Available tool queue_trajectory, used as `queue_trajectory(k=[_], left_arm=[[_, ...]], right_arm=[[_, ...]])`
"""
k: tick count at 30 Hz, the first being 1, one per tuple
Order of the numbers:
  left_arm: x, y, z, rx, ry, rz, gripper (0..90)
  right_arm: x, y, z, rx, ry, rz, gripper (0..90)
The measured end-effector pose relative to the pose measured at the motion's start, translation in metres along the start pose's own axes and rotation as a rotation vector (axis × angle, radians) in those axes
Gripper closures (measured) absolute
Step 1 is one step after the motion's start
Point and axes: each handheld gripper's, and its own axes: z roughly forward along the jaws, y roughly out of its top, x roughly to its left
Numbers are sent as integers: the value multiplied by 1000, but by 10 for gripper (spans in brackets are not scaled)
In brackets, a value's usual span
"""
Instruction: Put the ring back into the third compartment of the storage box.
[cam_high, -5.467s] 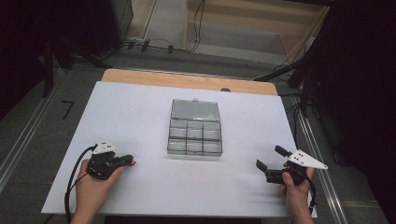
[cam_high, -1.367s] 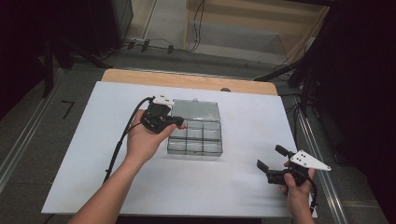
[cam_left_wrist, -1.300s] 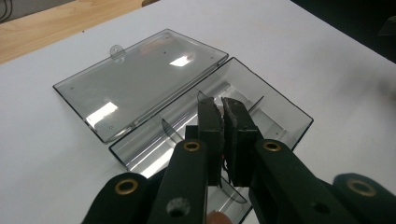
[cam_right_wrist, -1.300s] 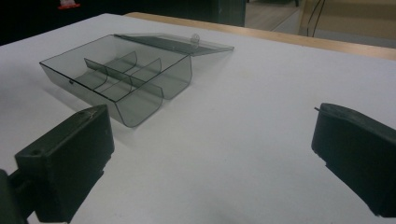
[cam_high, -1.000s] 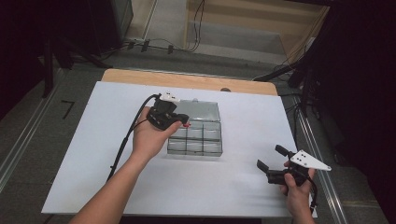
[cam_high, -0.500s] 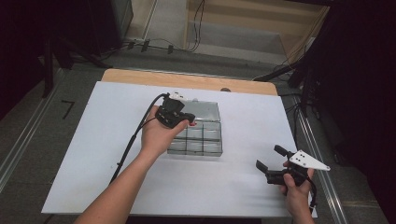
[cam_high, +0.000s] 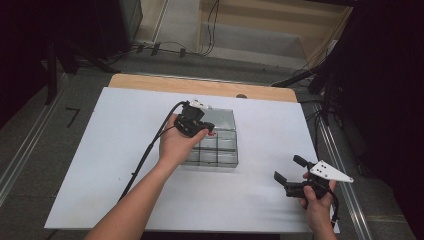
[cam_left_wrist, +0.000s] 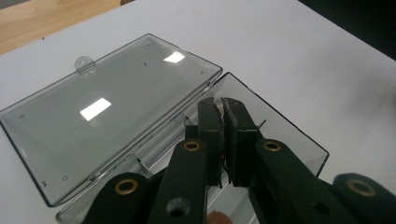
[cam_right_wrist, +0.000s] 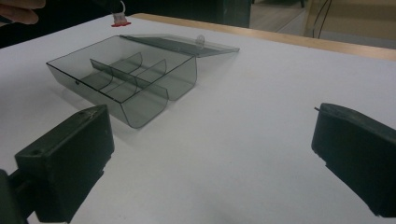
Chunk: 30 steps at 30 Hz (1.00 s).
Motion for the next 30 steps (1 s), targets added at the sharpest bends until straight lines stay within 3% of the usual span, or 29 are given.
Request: queue_trajectory(k=[30], left_arm=[[-3, 7, 39, 16, -14, -4, 853]], right_arm=[[-4, -2, 1, -2, 8, 15, 0]])
